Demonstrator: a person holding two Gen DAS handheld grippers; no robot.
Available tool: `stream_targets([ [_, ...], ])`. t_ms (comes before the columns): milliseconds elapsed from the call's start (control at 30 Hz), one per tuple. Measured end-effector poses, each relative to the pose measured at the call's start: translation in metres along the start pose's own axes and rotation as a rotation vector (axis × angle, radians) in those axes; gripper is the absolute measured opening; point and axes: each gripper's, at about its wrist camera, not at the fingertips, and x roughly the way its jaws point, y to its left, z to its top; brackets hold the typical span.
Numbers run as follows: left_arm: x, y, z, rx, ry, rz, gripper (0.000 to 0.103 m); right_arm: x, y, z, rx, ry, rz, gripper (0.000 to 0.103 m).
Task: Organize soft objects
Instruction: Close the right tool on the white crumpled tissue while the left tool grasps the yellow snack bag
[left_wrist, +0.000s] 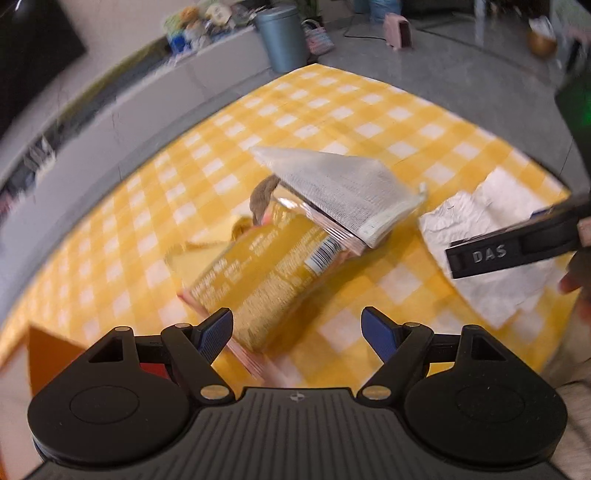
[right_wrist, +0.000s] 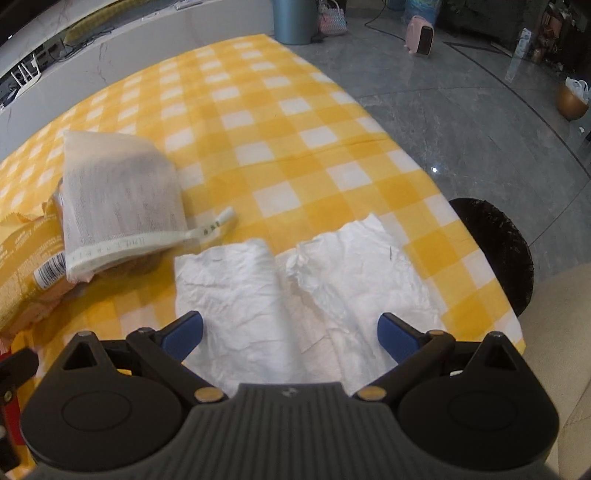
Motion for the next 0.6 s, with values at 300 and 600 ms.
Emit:
stream_targets([
  [300,0.022,-0.020,0.002,0.178,-0.096,0.096,0.093,0.012,-0.001,0.003,0.006,0.028,-0.007,0.100],
  [600,0.039,-0.016,0.008,0.136,-0.112,0.119,0.085,0.012,-0.002,0.001,0.006,0.030,-0.005,0.100],
])
